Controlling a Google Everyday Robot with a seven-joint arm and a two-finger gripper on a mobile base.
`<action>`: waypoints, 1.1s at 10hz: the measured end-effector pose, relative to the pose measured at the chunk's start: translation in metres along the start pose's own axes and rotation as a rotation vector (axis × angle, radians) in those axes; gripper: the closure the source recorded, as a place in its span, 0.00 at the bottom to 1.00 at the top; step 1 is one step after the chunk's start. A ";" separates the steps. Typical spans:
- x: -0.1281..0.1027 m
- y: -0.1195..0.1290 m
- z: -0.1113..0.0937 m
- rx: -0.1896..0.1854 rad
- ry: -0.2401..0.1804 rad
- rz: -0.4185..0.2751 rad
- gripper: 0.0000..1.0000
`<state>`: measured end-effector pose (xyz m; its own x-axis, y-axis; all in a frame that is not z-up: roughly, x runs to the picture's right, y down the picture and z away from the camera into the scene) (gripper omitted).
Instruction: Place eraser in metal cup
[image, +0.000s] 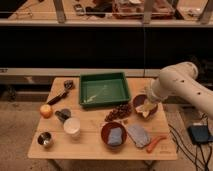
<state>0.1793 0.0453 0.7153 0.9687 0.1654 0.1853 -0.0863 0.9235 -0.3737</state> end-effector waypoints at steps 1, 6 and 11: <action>-0.028 -0.006 0.011 0.019 -0.050 -0.018 0.35; -0.036 -0.008 0.014 0.026 -0.066 -0.024 0.35; -0.067 -0.003 0.012 -0.042 -0.263 -0.059 0.35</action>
<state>0.1121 0.0351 0.7148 0.8774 0.2009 0.4356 -0.0162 0.9201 -0.3915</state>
